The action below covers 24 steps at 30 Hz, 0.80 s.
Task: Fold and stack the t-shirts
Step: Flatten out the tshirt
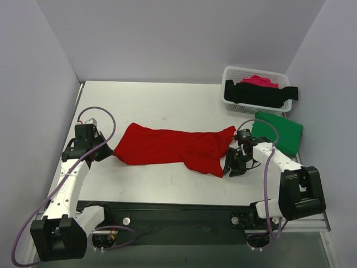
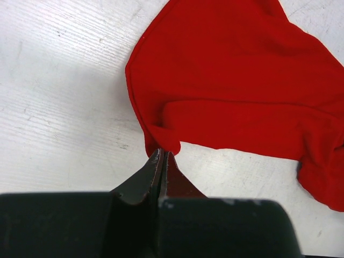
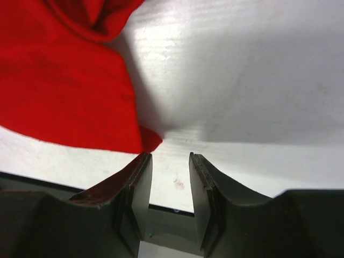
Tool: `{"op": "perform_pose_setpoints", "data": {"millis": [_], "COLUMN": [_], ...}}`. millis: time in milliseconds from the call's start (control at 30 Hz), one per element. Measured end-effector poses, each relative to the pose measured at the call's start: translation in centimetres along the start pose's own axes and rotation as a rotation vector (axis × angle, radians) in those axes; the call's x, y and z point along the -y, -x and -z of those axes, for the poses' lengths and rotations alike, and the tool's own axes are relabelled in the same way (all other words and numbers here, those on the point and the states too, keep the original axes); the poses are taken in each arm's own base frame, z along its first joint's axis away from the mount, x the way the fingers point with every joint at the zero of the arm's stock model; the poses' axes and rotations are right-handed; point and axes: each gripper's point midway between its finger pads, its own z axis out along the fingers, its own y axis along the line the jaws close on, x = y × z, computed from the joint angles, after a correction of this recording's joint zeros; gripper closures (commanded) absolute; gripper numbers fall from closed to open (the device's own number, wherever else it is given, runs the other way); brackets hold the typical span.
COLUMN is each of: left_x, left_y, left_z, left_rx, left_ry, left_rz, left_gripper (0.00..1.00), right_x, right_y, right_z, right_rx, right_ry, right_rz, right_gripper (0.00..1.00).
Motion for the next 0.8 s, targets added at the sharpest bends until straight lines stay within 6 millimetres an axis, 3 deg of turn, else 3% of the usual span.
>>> {"op": "perform_pose_setpoints", "data": {"millis": [567,800], "left_x": [0.2,0.2], "left_y": [-0.4,-0.4], "left_z": [-0.3,-0.3], "left_rx": [-0.026,-0.025], "left_ry": [-0.015,-0.016], "left_rz": [0.0,-0.002], "left_gripper": [1.0,1.0], "right_x": [-0.8,-1.1], "right_y": [0.0,-0.4], "right_z": [-1.3,-0.2], "right_rx": [0.019,0.059], "right_ry": [-0.027,-0.006], "right_rz": [0.023,0.036], "right_gripper": [0.67,0.66]}}
